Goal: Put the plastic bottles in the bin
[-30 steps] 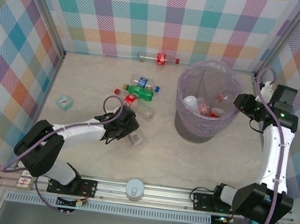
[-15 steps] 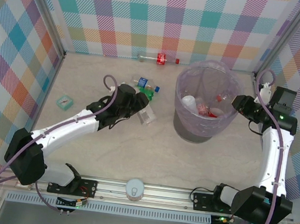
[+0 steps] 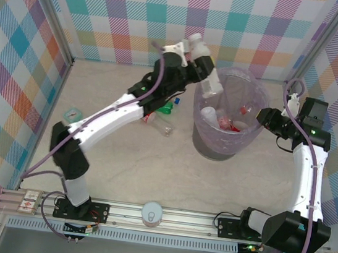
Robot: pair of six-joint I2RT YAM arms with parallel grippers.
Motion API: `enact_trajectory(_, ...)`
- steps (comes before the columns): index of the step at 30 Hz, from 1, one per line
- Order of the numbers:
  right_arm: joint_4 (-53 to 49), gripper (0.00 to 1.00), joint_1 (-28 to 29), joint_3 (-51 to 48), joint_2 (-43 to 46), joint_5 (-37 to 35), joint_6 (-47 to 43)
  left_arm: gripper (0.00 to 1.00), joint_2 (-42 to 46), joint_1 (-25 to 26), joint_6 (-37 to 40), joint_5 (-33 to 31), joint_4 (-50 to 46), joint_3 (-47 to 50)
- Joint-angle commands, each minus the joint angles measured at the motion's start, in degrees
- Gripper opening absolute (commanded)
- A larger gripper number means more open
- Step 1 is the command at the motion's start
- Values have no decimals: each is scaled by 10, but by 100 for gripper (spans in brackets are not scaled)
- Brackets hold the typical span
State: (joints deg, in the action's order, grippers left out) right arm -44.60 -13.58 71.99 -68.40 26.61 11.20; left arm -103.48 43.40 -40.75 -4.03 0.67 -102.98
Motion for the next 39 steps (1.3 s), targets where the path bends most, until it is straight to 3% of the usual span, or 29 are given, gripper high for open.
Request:
enact_trajectory(1,3,35,9,-4,11,16,1,52,-73,24,45,57,-28,-70)
enact_trajectory(6,-3,35,9,-3,15,6,-6,67,-147,52,87,86,-106,-158)
enact_trajectory(9,-3,35,9,-3,15,2,-9,93,-153,58,101,104,-109,-171)
enact_trajectory(11,-2,35,9,-4,14,0,-8,100,-146,59,109,104,-109,-169)
enact_trajectory(16,9,33,9,-8,11,-9,-1,100,-92,59,132,85,-94,-137)
enact_trajectory(21,29,32,9,-8,7,-23,8,100,7,44,147,3,-115,-68)
enact_trajectory(24,37,31,8,-2,4,-39,10,100,75,9,123,-37,-141,8)
enact_trajectory(29,38,31,7,20,-6,-53,6,100,158,-74,25,-16,-134,196)
enact_trajectory(35,27,31,7,28,-5,-42,1,90,139,-157,-93,25,-77,336)
enact_trajectory(39,9,31,7,23,10,-49,-9,88,91,-181,-135,9,-48,359)
